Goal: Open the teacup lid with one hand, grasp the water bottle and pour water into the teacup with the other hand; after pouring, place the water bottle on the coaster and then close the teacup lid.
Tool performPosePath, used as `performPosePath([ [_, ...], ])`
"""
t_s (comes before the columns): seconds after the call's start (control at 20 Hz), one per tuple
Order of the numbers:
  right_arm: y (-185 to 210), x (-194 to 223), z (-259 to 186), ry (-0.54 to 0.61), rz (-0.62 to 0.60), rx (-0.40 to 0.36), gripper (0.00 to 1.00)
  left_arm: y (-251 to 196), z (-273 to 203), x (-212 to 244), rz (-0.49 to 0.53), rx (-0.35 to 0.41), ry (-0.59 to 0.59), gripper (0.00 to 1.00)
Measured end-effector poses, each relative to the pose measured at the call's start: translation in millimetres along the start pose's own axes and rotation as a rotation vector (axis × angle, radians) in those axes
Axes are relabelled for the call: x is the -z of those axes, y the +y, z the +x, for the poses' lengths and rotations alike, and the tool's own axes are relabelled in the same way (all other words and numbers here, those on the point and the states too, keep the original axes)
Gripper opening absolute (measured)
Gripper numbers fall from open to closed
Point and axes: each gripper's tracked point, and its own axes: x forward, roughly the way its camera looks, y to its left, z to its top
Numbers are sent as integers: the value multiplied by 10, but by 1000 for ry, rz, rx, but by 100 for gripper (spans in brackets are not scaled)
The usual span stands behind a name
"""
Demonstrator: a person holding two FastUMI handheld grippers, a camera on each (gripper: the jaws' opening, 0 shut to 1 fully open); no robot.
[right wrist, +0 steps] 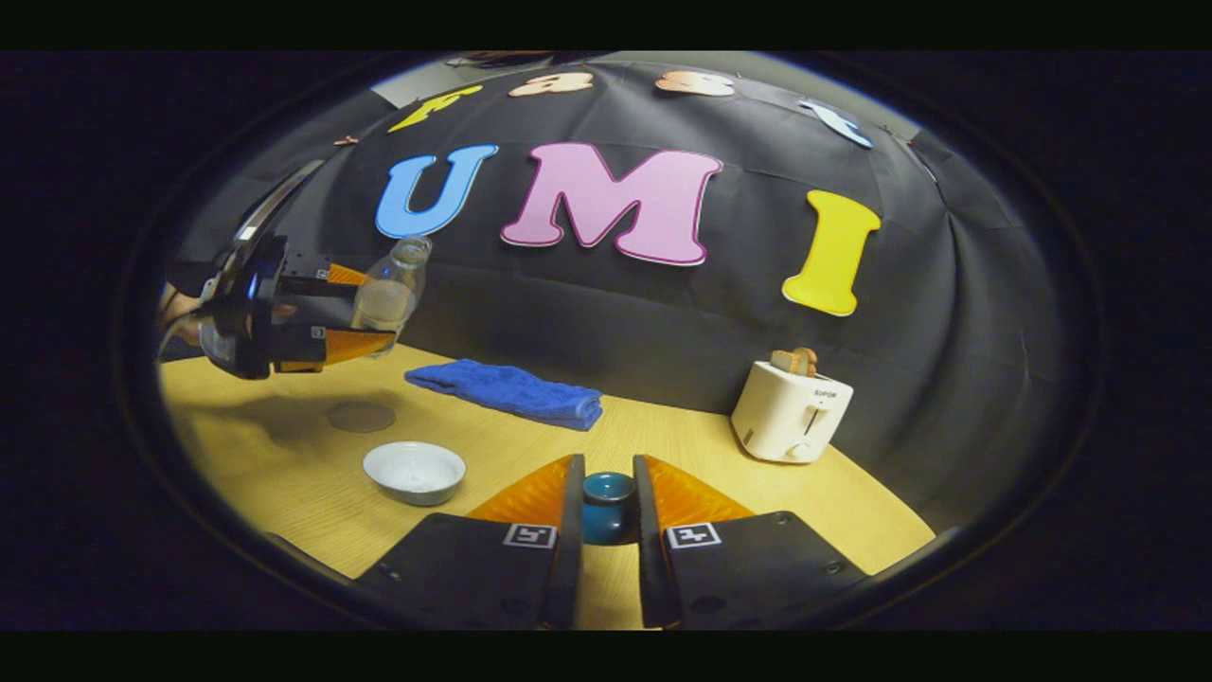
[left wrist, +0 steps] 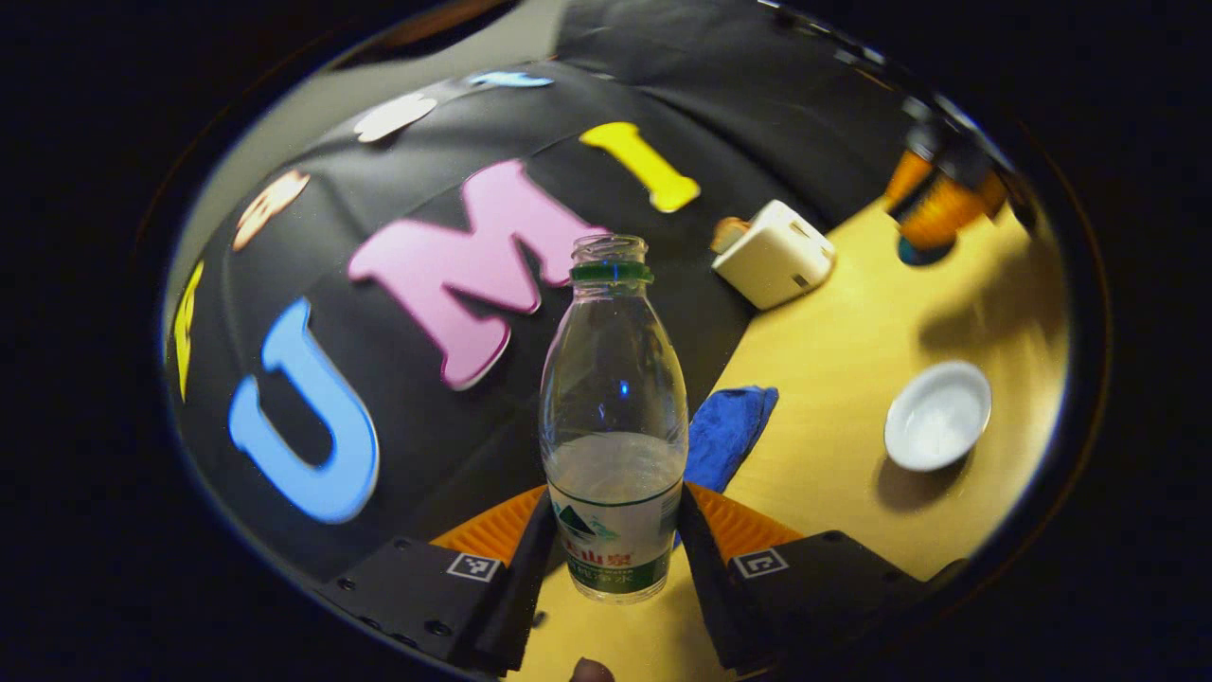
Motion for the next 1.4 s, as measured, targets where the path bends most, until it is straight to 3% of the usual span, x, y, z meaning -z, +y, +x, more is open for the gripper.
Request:
performPosePath([
  [0.15, 37, -5, 14, 2, -3, -5, 27, 107, -13, 75, -356, 6, 22, 74],
  [0.25, 60, -8, 33, 3, -4, -9, 27, 132, -98, 140, -535, 14, 25, 74],
  [0.35, 84, -15, 54, 3, -4, -13, 23, 155, -104, 221, -652, 14, 43, 74],
  [0.4, 90, -13, 72, 2, -4, -14, 27, 148, -115, 271, -688, 7, 55, 74],
  [0.45, 97, -22, 83, 2, -5, -15, 23, 120, -103, 336, -716, 1, 68, 74],
  [0.75, 147, -25, 125, 6, -8, -24, 27, -10, -121, 610, -822, -15, 109, 75],
  [0.8, 154, -11, 122, 7, -8, -25, 23, -16, -148, 649, -824, -16, 117, 75],
  [0.95, 203, -15, 140, 7, -5, -33, 23, -71, -140, 707, -786, -14, 137, 77],
  [1.0, 218, -19, 138, 6, -5, -35, 27, -78, -139, 692, -771, -10, 131, 78],
  [1.05, 233, -22, 144, 8, -5, -36, 23, -91, -124, 664, -761, -4, 124, 80],
  [1.1, 239, -23, 149, 7, -5, -38, 31, -105, -111, 660, -752, -2, 122, 80],
  [1.2, 259, -37, 161, 4, -2, -41, 23, -156, -118, 639, -746, 11, 125, 87],
  [1.25, 267, -52, 168, 2, -1, -43, 23, -157, -112, 641, -747, 11, 128, 96],
  [1.4, 307, -73, 173, -5, 8, -49, 27, -170, -143, 655, -756, 7, 136, 93],
])
